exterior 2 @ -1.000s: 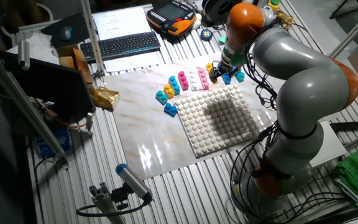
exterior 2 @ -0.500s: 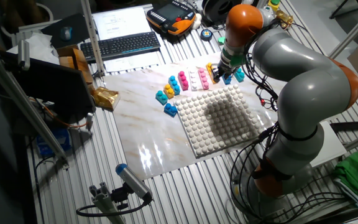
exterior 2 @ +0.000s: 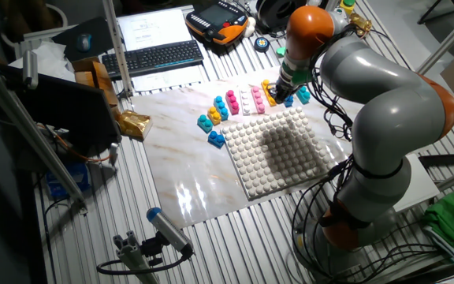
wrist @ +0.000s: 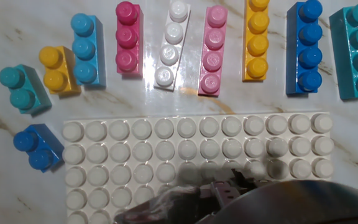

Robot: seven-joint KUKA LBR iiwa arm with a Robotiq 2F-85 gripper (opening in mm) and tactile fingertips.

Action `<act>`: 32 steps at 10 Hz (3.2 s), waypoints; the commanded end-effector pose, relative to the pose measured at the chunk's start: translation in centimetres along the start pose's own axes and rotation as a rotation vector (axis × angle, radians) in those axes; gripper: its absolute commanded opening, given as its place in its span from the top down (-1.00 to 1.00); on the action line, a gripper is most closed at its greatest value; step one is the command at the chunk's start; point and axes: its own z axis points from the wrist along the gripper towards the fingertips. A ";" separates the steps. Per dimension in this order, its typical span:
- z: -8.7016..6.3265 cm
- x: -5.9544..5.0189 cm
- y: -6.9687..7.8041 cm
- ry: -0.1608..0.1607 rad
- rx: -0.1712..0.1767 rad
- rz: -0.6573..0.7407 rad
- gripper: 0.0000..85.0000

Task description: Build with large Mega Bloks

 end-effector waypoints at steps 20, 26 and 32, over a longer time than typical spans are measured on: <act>4.6 -1.5 -2.3 -0.067 -0.009 0.076 0.98; 6.0 -4.0 -3.7 -0.043 -0.039 0.128 0.98; 5.0 -4.9 -8.7 -0.021 -0.015 0.100 0.98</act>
